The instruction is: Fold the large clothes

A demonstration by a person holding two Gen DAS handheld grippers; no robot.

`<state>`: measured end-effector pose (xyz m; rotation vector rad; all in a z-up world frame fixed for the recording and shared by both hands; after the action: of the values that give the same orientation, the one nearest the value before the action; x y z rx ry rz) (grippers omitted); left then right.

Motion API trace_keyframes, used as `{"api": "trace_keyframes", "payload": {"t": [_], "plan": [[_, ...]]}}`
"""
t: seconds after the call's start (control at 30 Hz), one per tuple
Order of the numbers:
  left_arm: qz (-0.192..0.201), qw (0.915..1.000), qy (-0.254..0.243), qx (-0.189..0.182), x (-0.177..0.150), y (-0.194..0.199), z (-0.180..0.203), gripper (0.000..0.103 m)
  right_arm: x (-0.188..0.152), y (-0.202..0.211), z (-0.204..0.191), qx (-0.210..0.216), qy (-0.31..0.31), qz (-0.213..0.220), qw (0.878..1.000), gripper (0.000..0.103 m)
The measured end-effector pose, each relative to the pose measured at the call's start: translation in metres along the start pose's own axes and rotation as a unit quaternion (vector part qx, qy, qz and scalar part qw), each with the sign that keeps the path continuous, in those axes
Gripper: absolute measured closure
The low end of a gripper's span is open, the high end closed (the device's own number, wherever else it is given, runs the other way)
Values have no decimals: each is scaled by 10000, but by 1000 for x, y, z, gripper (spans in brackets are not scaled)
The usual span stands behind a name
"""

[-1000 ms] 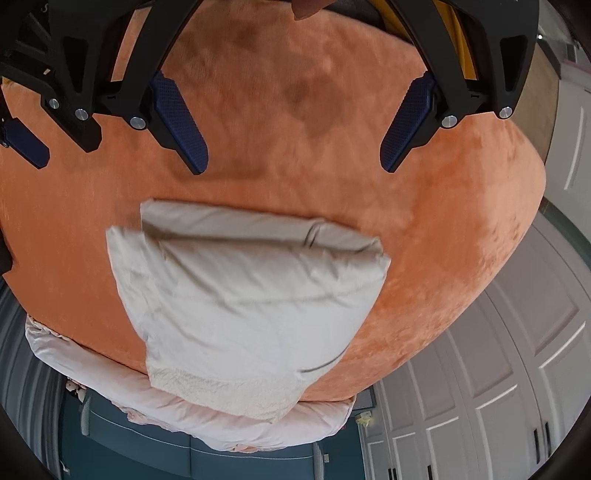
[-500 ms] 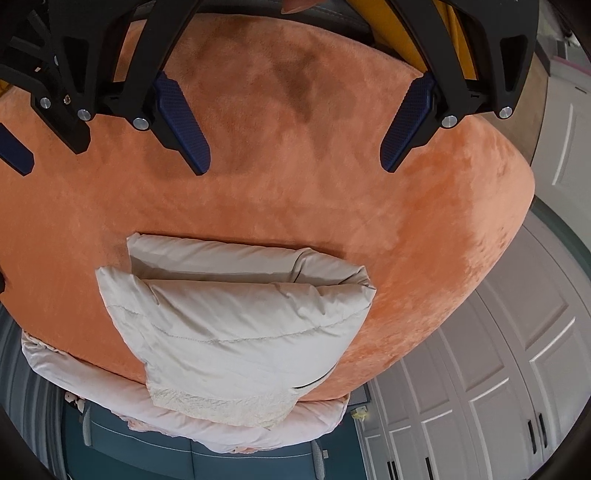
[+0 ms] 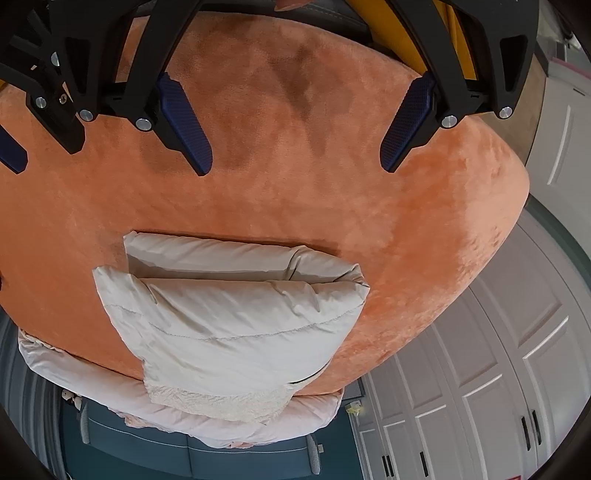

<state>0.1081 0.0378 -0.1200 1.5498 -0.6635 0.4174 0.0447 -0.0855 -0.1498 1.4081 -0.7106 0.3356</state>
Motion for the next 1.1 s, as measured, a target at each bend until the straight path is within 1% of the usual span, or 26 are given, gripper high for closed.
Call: {"api": "trace_keyframes", "payload": {"t": [0.67, 0.73, 0.8, 1.1], "plan": [[11, 10000, -40, -3, 2, 2, -1, 16, 2, 3, -1, -37, -11, 49, 10000, 35], [8, 10000, -39, -15, 2, 2, -1, 16, 2, 3, -1, -41, -4, 54, 10000, 35], [14, 10000, -55, -21, 3, 2, -1, 19, 2, 3, -1, -48, 3, 53, 10000, 35], [39, 9999, -116, 19, 4, 0, -2, 20, 3, 3, -2, -78, 9, 62, 9999, 35]]}}
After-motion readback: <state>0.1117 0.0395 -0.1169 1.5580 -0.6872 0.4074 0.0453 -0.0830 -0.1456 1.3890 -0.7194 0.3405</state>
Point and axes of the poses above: each gripper's, at about its wrist camera, not at the fingertips, and y roughly against the way its jaws point, z to its right, x to its top, the point moved 8 cm from there along -y, roughly the way its jaws point, and after that the axes turned 3 degrees about -x, right-handed, at the moved point
